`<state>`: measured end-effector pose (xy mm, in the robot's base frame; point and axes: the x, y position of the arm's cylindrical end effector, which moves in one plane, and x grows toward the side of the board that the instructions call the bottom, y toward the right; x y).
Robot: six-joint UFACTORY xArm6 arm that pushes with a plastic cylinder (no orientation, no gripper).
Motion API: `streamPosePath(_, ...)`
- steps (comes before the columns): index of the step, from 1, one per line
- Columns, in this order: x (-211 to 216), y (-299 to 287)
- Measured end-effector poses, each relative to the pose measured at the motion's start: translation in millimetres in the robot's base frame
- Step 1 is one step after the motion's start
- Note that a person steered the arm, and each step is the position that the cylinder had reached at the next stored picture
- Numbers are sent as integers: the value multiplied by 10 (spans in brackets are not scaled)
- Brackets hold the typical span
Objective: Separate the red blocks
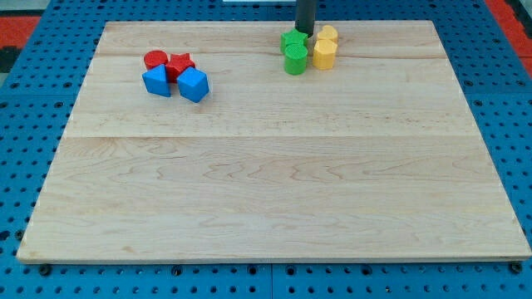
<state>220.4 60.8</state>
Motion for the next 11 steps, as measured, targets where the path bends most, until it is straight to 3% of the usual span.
streamPosePath(2,41,104)
streamPosePath(3,704,-24)
streamPosePath(4,1002,-45)
streamPosePath(6,2291,-480)
streamPosePath(7,2411,-1924)
streamPosePath(8,1942,-3421)
streamPosePath(9,954,-3547)
streamPosePath(10,335,-2809)
streamPosePath(11,816,-2179)
